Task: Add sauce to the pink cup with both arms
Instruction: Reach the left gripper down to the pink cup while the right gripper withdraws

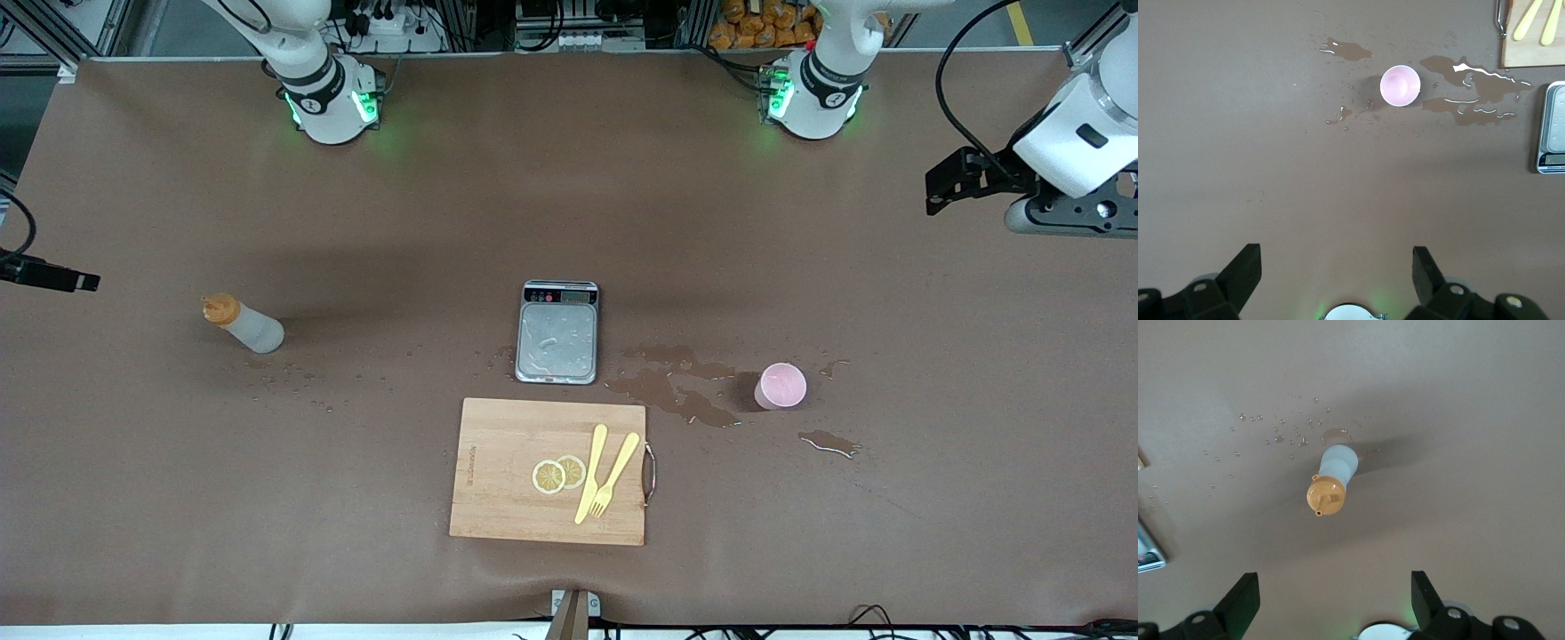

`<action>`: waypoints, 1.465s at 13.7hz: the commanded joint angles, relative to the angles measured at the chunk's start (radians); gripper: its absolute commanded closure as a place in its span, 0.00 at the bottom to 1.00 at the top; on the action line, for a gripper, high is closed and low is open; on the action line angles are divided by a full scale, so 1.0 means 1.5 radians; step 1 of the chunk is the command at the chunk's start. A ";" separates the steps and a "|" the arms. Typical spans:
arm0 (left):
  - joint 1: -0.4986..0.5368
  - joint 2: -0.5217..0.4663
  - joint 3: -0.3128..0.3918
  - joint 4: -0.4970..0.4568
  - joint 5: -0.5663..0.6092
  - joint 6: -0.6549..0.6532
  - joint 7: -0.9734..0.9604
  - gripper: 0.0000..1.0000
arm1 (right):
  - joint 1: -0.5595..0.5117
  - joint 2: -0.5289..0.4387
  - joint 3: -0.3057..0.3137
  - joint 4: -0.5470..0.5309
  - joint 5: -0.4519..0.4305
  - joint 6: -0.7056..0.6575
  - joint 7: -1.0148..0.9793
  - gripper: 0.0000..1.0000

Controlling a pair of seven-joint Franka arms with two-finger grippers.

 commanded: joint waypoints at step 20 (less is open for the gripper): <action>-0.056 0.283 -0.003 -0.035 -0.001 0.287 -0.122 0.00 | -0.252 0.292 0.012 0.006 0.310 -0.025 0.454 0.00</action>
